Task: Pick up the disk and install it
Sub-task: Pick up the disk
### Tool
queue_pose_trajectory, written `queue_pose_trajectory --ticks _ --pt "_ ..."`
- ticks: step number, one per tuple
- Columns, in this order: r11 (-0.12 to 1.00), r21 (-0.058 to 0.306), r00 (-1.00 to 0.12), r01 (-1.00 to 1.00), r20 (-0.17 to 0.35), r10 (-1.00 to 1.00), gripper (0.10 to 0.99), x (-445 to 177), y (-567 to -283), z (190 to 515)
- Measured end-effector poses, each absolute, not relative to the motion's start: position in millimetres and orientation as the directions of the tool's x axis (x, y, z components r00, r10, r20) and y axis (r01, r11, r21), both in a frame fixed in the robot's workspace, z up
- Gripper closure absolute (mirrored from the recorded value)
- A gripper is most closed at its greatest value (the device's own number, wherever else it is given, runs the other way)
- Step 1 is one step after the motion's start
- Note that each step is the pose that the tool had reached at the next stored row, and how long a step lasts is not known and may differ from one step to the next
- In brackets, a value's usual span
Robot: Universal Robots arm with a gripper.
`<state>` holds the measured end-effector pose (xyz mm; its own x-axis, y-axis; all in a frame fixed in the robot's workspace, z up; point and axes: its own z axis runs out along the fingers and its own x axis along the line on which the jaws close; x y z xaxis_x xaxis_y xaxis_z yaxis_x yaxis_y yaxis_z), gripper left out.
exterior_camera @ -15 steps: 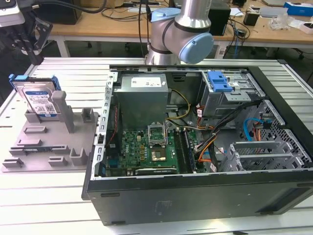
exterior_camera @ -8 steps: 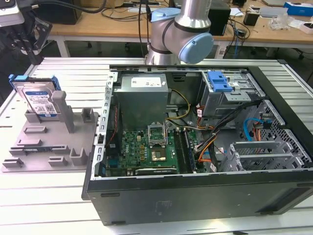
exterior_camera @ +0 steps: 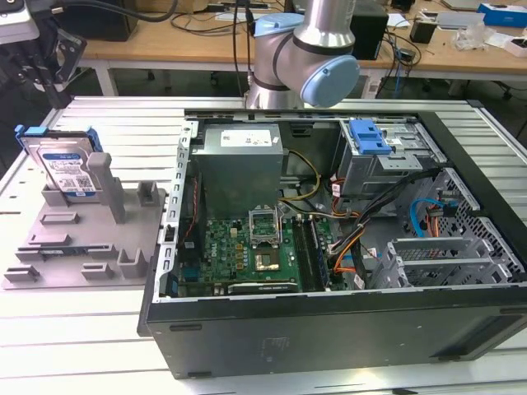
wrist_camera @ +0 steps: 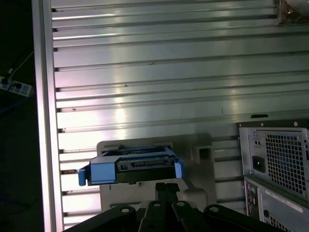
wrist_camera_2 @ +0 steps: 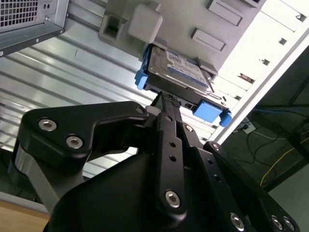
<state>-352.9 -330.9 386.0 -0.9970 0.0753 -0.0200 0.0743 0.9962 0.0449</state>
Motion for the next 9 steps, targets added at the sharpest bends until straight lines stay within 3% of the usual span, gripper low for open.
queue_pose_trajectory --ticks 9 --pt "0.995 0.045 -0.996 -0.090 -0.018 -0.090 0.980 -353.1 -330.8 383.9"
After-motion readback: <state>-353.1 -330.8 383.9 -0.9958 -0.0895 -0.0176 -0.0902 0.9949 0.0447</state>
